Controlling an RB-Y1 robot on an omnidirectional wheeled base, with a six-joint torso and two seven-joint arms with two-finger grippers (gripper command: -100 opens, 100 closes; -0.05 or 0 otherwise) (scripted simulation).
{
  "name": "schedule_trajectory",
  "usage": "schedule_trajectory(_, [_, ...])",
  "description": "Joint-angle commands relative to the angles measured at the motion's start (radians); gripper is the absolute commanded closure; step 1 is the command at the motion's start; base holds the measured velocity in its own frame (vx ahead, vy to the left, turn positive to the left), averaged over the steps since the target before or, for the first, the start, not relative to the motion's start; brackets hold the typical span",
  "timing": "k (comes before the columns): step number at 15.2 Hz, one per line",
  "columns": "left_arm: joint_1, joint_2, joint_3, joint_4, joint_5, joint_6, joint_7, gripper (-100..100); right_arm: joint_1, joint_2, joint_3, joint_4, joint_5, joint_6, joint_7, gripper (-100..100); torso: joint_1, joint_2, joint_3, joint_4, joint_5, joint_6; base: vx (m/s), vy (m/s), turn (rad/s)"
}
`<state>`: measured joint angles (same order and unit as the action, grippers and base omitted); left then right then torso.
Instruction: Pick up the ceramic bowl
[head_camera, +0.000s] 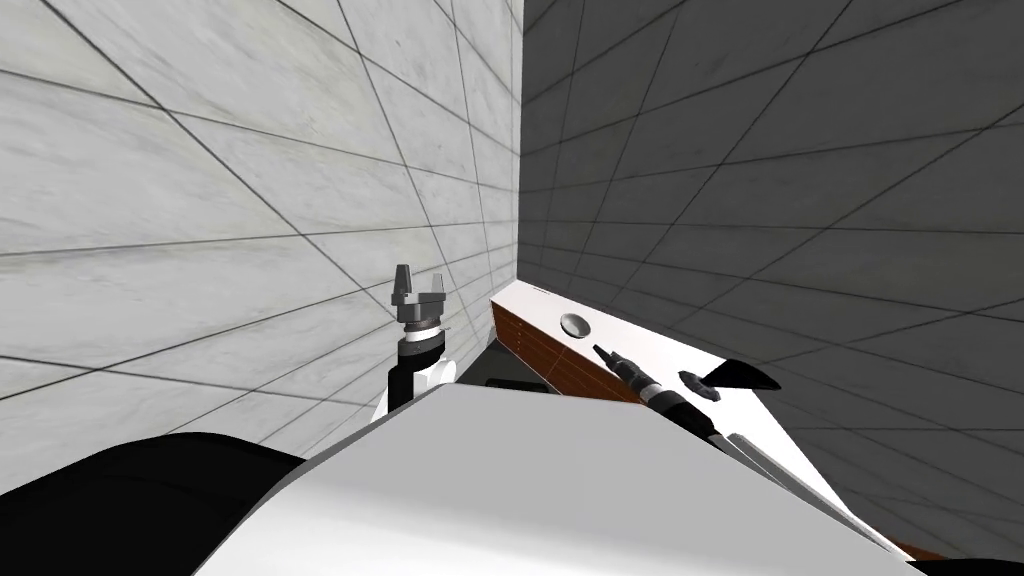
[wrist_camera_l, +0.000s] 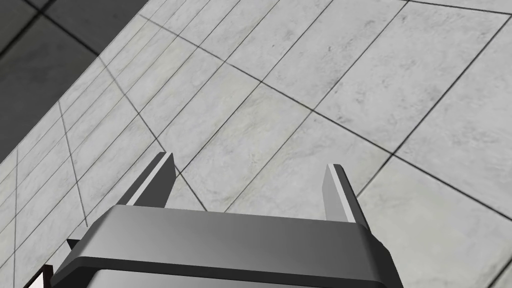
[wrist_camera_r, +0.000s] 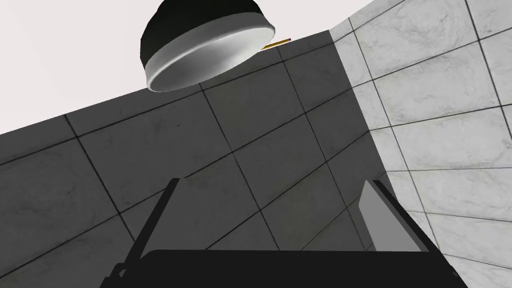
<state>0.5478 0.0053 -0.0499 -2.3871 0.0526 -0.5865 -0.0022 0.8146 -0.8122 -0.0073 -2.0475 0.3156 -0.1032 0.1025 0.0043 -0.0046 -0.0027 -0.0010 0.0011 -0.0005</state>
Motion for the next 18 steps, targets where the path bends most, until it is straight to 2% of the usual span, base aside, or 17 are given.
schedule_trajectory(1, [0.0,0.0,0.0,0.0,0.0,0.0,0.0,0,0.031,-0.05,0.005,0.034,0.021,0.014,0.02,-100,0.0,0.0,0.0,0.0,0.0,0.0,0.078,0.05,0.251])
schedule_trajectory(4, [0.0,0.0,0.0,0.0,0.0,0.0,0.0,0,0.051,-0.12,0.013,0.053,0.036,0.031,0.034,-100,0.0,-0.001,0.0,0.0,0.0,0.0,0.078,0.049,0.225])
schedule_trajectory(5, [0.0,0.0,0.0,0.0,0.0,0.0,0.0,0,0.051,-0.12,0.013,0.053,0.036,0.031,0.034,-100,0.0,-0.001,0.0,0.0,0.0,0.0,0.046,0.026,0.079])
schedule_trajectory(6, [0.0,0.0,0.0,0.0,0.0,0.0,0.0,0,0.07,-0.158,0.022,0.071,0.05,0.047,0.047,-100,-0.001,0.001,0.0,0.0,0.0,0.0,0.053,0.039,0.192])
schedule_trajectory(7, [0.0,0.0,0.0,0.0,0.0,0.0,0.0,0,0.07,-0.166,0.022,0.071,0.05,0.047,0.047,-100,0.0,0.001,0.0,0.0,0.0,0.0,0.057,0.039,0.224])
schedule_trajectory(8, [0.0,0.0,0.0,0.0,0.0,0.0,0.0,0,0.089,-0.194,0.032,0.089,0.065,0.062,0.06,-100,0.0,0.001,0.001,0.0,0.0,0.0,0.063,0.048,0.265])
schedule_trajectory(10, [0.0,0.0,0.0,0.0,0.0,0.0,0.0,0,0.089,-0.211,0.032,0.089,0.065,0.062,0.06,-100,0.0,0.0,0.0,0.0,0.0,0.0,0.065,0.034,0.154])
schedule_trajectory(13, [0.0,0.0,0.0,0.0,0.0,0.0,0.0,0,0.126,-0.289,0.054,0.125,0.092,0.091,0.086,-100,-0.001,0.001,0.0,0.0,0.0,0.0,0.068,0.036,0.205])
schedule_trajectory(16, [0.0,0.0,0.0,0.0,0.0,0.0,0.0,0,0.143,-0.336,0.066,0.141,0.105,0.104,0.098,-100,0.0,-0.001,-0.001,0.0,0.0,0.0,0.094,0.032,0.248])
schedule_trajectory(17, [0.0,0.0,0.0,0.0,0.0,0.0,0.0,0,0.161,-0.371,0.08,0.158,0.117,0.116,0.109,-100,0.0,-0.002,-0.001,0.0,0.0,0.0,0.104,0.043,0.253])
schedule_trajectory(18, [0.0,0.0,0.0,0.0,0.0,0.0,0.0,0,0.161,-0.374,0.08,0.158,0.117,0.116,0.109,-100,0.0,-0.002,-0.001,0.0,0.0,0.0,0.086,0.036,0.192])
